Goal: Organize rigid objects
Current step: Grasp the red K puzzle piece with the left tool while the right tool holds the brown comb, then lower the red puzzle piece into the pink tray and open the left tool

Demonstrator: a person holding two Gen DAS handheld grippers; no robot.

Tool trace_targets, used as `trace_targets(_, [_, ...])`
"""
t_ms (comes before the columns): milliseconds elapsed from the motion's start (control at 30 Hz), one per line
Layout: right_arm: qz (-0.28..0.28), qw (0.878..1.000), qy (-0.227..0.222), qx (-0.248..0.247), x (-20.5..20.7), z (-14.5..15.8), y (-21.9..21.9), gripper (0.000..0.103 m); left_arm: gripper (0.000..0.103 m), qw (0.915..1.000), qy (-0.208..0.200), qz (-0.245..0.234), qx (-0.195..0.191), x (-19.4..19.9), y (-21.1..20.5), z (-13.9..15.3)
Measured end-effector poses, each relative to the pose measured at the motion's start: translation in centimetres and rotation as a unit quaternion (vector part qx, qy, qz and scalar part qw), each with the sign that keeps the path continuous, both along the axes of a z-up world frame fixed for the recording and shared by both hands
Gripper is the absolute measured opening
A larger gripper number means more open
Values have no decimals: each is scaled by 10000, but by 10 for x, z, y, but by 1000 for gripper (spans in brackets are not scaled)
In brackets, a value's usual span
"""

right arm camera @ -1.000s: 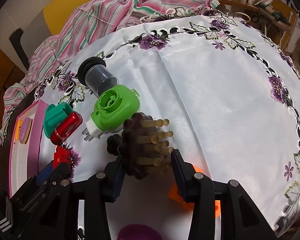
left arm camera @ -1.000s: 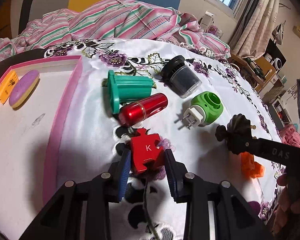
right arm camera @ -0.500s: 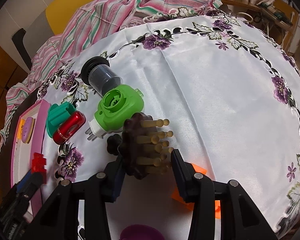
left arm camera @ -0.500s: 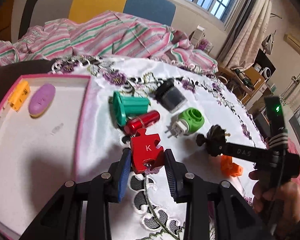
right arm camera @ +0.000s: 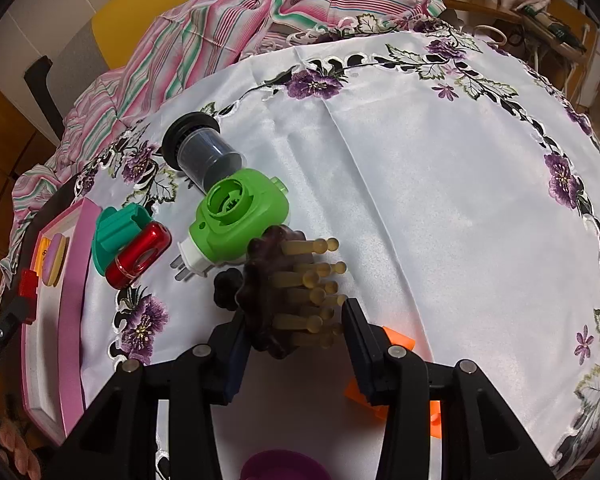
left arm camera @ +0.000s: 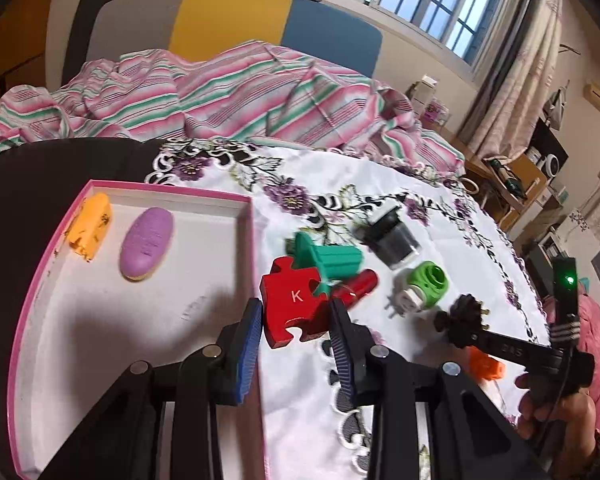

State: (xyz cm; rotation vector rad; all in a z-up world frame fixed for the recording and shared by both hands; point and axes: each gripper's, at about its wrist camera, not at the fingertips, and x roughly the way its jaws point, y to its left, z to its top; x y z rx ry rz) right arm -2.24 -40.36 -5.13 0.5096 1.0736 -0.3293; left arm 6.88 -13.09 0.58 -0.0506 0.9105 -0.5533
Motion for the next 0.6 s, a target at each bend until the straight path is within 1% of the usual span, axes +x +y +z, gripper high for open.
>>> trace_targets(600, [43,10000,29,-72,2,0,1,45,33,9981,147,323,508,53,14,-26])
